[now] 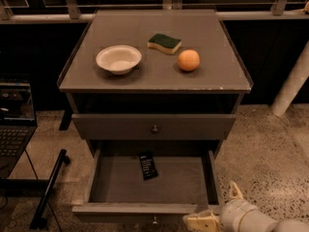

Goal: Pick rxbar chocolate from middle drawer and place on counter

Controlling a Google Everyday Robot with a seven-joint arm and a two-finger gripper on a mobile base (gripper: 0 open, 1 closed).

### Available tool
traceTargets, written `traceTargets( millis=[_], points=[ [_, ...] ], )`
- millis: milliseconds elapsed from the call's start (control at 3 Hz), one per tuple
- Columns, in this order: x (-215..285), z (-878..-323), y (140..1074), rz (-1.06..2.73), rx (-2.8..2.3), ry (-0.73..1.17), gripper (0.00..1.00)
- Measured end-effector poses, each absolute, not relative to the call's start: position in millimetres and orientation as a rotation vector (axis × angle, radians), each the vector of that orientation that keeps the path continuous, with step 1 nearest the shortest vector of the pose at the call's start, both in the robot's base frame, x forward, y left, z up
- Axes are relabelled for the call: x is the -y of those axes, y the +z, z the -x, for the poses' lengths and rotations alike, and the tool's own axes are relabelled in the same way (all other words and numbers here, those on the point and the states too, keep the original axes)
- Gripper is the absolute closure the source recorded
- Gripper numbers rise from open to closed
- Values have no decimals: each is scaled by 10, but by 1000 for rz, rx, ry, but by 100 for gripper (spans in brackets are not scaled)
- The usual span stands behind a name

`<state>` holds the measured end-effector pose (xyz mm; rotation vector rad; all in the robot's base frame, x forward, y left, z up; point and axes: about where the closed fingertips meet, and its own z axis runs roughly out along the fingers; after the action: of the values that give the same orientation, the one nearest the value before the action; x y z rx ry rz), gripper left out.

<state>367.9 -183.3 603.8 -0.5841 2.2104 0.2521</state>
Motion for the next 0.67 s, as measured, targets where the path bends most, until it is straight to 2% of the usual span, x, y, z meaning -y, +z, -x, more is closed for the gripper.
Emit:
traceTargets(
  millis=[667],
  points=[
    [1240, -4028, 5218, 706, -2168, 377, 0]
  ],
)
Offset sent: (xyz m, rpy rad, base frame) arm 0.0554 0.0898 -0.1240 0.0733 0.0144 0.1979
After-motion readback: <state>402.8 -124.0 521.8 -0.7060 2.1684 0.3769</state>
